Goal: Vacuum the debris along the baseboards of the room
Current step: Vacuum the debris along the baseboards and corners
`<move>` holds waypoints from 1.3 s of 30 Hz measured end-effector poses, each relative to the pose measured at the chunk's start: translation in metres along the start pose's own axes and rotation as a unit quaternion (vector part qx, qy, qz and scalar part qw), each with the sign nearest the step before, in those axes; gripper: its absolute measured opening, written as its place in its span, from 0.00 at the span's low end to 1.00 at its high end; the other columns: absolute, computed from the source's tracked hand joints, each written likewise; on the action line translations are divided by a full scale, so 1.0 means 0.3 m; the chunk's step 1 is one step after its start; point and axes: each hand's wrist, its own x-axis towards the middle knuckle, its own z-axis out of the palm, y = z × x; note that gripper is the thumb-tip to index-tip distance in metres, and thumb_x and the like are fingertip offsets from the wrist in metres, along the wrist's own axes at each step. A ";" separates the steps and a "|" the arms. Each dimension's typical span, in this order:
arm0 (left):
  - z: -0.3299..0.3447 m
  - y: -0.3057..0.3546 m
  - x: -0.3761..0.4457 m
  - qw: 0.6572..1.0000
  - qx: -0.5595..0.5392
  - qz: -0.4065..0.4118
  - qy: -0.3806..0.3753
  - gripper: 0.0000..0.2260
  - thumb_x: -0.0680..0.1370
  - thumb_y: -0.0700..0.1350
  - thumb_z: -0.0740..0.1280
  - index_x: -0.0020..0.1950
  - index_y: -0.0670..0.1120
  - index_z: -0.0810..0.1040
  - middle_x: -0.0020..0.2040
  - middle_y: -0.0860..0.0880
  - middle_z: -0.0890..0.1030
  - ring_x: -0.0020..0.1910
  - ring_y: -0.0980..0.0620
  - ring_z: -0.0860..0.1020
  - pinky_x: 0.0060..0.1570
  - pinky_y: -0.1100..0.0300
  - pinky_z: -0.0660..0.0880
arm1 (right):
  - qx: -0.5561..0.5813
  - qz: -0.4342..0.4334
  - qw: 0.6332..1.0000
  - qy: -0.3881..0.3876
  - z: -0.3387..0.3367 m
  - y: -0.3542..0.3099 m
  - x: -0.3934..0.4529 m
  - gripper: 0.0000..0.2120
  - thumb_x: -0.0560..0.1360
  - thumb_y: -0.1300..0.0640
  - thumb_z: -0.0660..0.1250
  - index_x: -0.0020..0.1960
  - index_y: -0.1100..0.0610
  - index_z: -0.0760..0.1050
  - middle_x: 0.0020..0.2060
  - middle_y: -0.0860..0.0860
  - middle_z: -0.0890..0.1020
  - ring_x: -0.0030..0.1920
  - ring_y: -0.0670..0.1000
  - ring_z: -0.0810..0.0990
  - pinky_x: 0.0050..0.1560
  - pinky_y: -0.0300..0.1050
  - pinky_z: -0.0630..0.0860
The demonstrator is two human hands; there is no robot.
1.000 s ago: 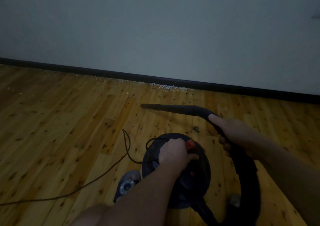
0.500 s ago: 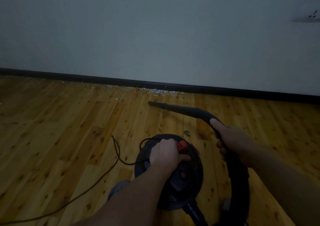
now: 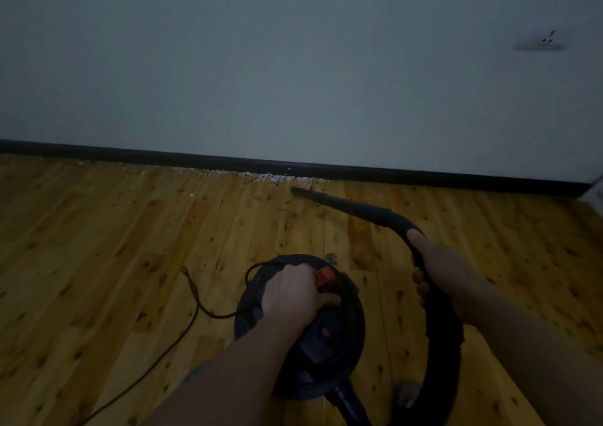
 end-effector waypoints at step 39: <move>-0.001 0.054 0.149 0.999 -0.004 0.041 -0.032 0.22 0.71 0.66 0.74 0.51 0.49 0.80 0.43 0.51 0.81 0.40 0.50 0.80 0.42 0.53 0.80 | 0.045 0.039 0.998 0.025 -0.044 -0.062 0.124 0.22 0.81 0.38 0.64 0.46 0.58 0.75 0.27 0.51 0.73 0.27 0.51 0.71 0.34 0.47 0.72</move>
